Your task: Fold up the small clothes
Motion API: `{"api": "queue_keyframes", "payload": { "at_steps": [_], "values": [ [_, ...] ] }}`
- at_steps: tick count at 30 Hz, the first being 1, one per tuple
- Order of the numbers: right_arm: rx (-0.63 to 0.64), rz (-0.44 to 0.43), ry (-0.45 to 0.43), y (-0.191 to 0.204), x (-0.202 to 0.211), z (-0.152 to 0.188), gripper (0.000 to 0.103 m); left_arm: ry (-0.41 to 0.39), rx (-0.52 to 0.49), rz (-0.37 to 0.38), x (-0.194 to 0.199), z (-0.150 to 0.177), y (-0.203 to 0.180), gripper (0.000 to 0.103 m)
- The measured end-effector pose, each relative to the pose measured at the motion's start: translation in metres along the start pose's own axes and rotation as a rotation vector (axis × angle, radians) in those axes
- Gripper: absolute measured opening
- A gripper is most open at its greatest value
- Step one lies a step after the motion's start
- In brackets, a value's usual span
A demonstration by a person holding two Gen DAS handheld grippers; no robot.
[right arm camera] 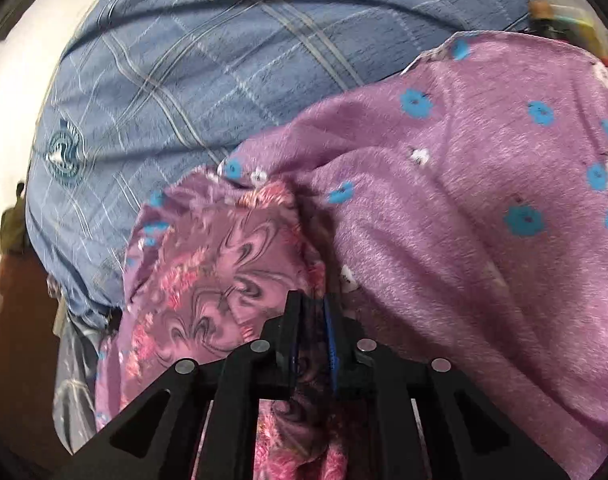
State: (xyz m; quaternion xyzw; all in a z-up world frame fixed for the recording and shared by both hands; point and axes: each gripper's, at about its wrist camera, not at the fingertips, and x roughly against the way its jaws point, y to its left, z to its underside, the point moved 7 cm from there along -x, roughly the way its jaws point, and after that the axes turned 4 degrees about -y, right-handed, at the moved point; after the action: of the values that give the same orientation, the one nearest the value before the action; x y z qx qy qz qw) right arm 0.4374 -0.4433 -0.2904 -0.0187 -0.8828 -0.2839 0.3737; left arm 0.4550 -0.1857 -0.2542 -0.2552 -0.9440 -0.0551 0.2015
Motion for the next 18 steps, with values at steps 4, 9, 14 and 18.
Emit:
{"api": "queue_keyframes", "payload": {
  "at_steps": [4,9,14,18],
  "values": [
    [0.011,-0.101,-0.089,0.024,0.037,-0.012,0.038,0.026,0.161,-0.1,0.004,0.007,0.054,0.066],
    [0.117,-0.137,0.037,0.056,0.024,0.011,0.034,0.137,0.175,-0.147,-0.014,0.023,0.059,0.066],
    [0.146,-0.01,0.287,0.037,-0.019,0.05,0.023,0.319,-0.045,-0.16,-0.045,0.055,0.028,0.065],
    [0.184,-0.01,0.353,0.033,-0.01,0.06,0.022,0.319,-0.066,-0.135,-0.038,0.057,0.023,0.065]
  ]
}}
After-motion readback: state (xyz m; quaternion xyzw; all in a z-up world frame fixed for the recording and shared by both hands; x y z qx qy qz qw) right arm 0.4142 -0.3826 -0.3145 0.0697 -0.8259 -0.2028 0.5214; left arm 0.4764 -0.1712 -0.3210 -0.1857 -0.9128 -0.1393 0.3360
